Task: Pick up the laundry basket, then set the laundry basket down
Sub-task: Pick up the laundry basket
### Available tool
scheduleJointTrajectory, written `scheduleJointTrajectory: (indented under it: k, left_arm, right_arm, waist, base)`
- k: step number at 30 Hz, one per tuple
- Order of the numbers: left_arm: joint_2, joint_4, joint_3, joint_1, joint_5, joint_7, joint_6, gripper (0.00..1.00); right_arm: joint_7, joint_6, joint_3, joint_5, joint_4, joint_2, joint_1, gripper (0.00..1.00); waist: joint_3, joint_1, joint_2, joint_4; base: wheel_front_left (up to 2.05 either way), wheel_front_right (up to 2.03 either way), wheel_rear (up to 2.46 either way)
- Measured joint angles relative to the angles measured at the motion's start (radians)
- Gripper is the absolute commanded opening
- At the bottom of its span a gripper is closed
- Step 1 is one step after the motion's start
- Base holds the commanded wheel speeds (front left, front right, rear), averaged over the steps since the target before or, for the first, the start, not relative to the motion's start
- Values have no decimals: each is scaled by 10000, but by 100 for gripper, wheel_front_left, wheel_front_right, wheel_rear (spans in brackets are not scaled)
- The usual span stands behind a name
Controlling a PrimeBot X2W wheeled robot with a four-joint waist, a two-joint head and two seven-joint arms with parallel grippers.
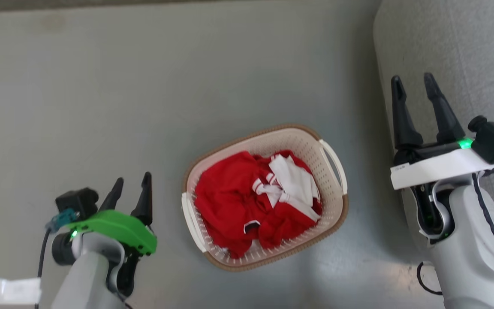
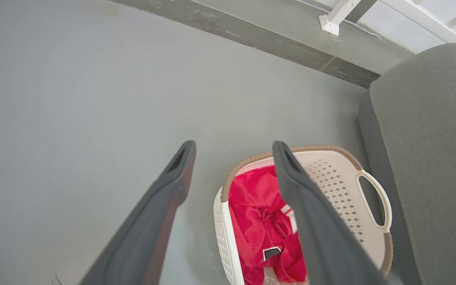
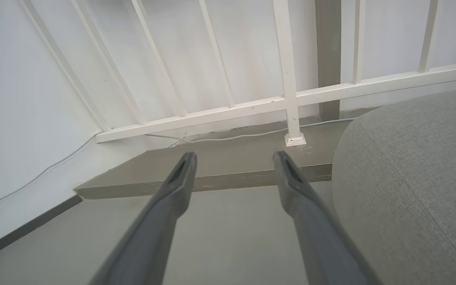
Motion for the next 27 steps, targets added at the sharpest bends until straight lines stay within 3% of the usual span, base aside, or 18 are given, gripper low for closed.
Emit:
scheduleJointTrajectory:
  k: [12,27]
  left_arm:
    - [-23,1429,-755,-1015,-1133,809,0,100]
    - [-33,3106,-1003,-1920,-2351,2084,0,100]
  right_arm:
    - [-25,0,100,-12,-27,40,-615,100]
    - [-25,0,284,-10,-90,75,-1197,100]
  waist:
    - [1205,0,0,-386]
    - [2298,0,0,-1019]
  base:
    - [0,0,0]
    - [0,0,0]
